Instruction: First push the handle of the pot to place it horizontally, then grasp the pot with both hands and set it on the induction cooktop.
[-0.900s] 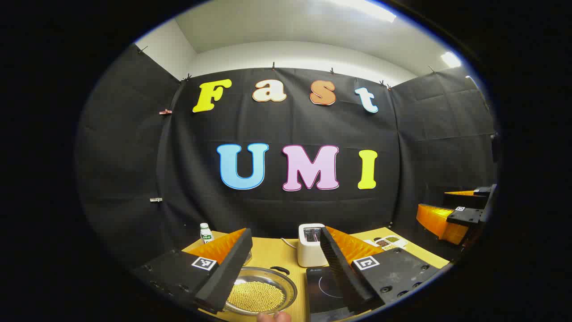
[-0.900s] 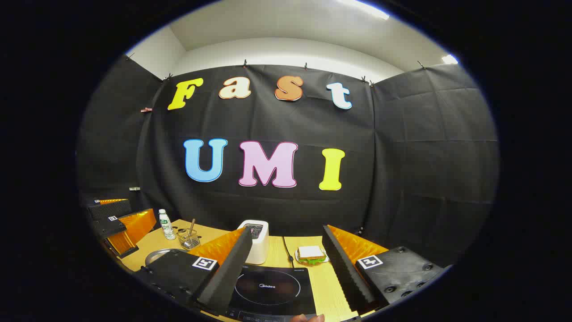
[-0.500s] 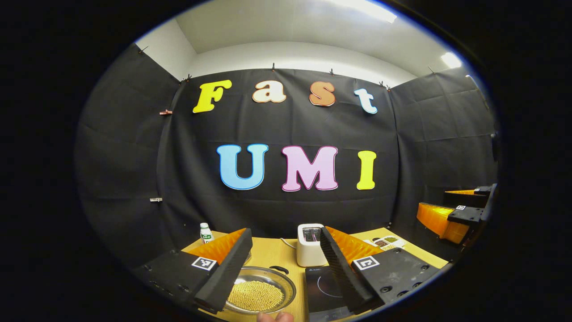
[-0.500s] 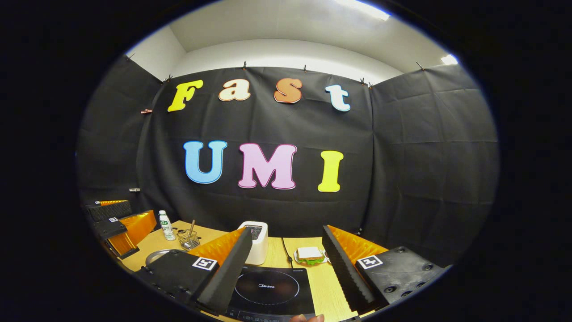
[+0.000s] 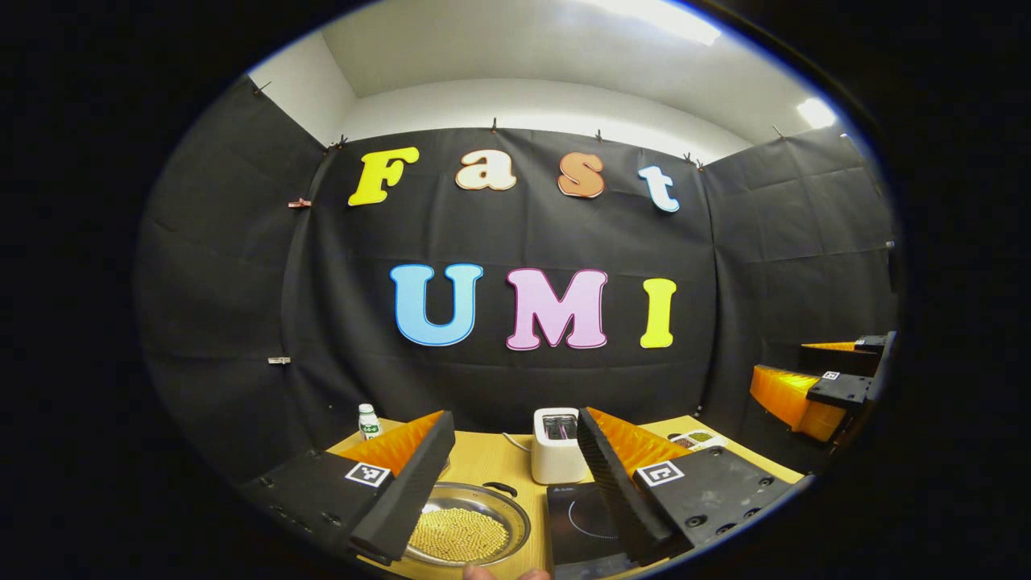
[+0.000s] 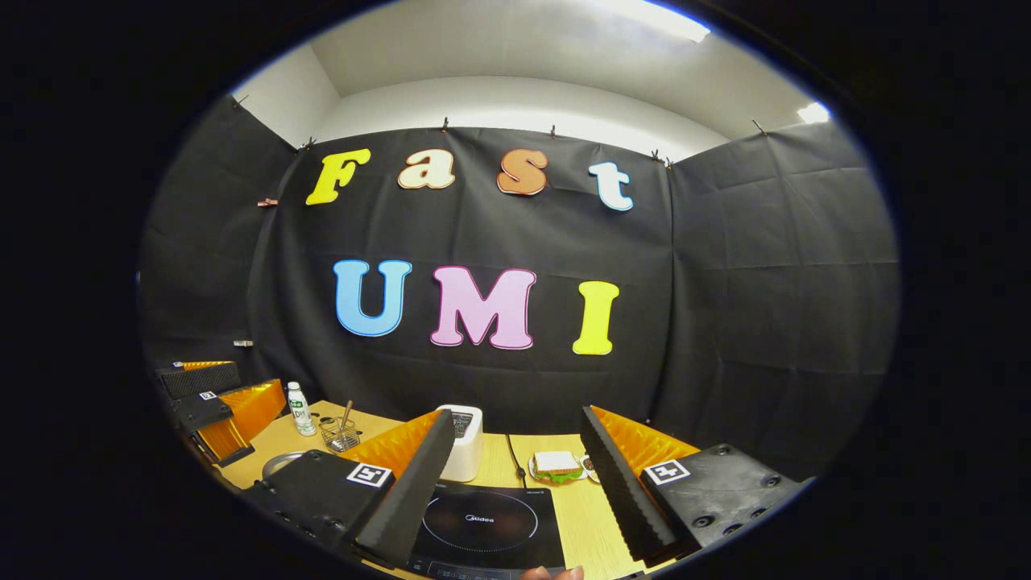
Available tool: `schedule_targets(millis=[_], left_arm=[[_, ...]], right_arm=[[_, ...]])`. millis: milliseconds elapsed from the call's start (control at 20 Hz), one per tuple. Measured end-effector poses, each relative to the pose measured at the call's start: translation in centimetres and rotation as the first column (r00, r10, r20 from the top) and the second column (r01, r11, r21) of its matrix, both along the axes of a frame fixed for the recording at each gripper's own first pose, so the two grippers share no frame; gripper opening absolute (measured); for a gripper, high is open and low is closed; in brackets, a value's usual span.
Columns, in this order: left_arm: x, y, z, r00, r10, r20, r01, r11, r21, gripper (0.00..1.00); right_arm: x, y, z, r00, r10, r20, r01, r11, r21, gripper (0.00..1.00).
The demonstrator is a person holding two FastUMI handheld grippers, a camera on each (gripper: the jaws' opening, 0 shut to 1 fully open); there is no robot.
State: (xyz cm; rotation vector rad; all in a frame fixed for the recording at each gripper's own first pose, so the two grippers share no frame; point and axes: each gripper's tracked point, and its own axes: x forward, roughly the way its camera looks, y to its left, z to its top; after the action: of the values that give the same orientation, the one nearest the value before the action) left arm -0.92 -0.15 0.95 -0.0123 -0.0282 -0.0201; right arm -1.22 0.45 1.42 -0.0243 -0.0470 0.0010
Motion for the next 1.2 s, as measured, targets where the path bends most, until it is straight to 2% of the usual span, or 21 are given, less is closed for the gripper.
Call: schedule_targets(millis=[50, 150, 450, 500, 600, 850, 950, 1000, 1100, 1200], left_arm=[[0.0, -0.2, 0.0, 1.000, -0.011, 0.003, 0.011, 1.000, 0.003, 0.95], [-0.2, -0.5, 0.2, 1.000, -0.029, 0.011, 0.029, 1.000, 0.007, 0.87], [-0.5, -1.6, -1.3, 0.994, -0.100, -0.042, 0.102, 0.994, 0.033, 0.27], [-0.6, -1.8, -1.9, 0.992, -0.106, -0.068, 0.109, 0.993, 0.037, 0.14], [-1.1, -1.3, -3.3, 0.986, -0.111, -0.124, 0.117, 0.992, 0.045, 0.06], [-1.8, -1.5, -7.9, 0.950, -0.149, -0.273, 0.160, 0.987, 0.016, 0.05], [-2.4, -1.3, -10.4, 0.921, -0.176, -0.348, 0.185, 0.983, -0.007, 0.05], [-2.9, -1.2, -12.0, 0.896, -0.196, -0.398, 0.206, 0.978, -0.019, 0.05], [-4.3, -1.4, -15.8, 0.824, -0.265, -0.501, 0.264, 0.962, -0.074, 0.06], [-5.8, -0.6, -18.5, 0.755, -0.305, -0.580, 0.283, 0.950, -0.131, 0.05]], right_arm=[[-0.1, 0.0, 0.0, 1.000, 0.000, 0.001, 0.000, 1.000, -0.003, 0.98], [-0.2, 0.2, 0.0, 1.000, 0.000, 0.004, 0.000, 1.000, -0.005, 0.98], [-0.2, 0.5, -0.3, 1.000, 0.003, -0.002, -0.003, 1.000, -0.025, 0.98], [-0.3, 0.6, -0.3, 1.000, 0.005, -0.001, -0.005, 1.000, -0.026, 0.98], [-0.4, 0.7, -0.5, 1.000, 0.007, -0.003, -0.007, 1.000, -0.030, 0.98], [-0.7, 0.7, -1.0, 1.000, 0.010, -0.017, -0.011, 0.999, -0.038, 0.98], [-0.8, 0.8, -1.3, 1.000, 0.013, -0.027, -0.014, 0.999, -0.033, 0.96], [-0.8, 0.8, -1.5, 0.999, 0.014, -0.032, -0.015, 0.999, -0.033, 0.96], [-0.9, 0.9, -1.8, 0.999, 0.016, -0.035, -0.017, 0.999, -0.033, 0.98], [-1.0, 1.0, -2.0, 0.999, 0.021, -0.041, -0.022, 0.999, -0.030, 0.98]])
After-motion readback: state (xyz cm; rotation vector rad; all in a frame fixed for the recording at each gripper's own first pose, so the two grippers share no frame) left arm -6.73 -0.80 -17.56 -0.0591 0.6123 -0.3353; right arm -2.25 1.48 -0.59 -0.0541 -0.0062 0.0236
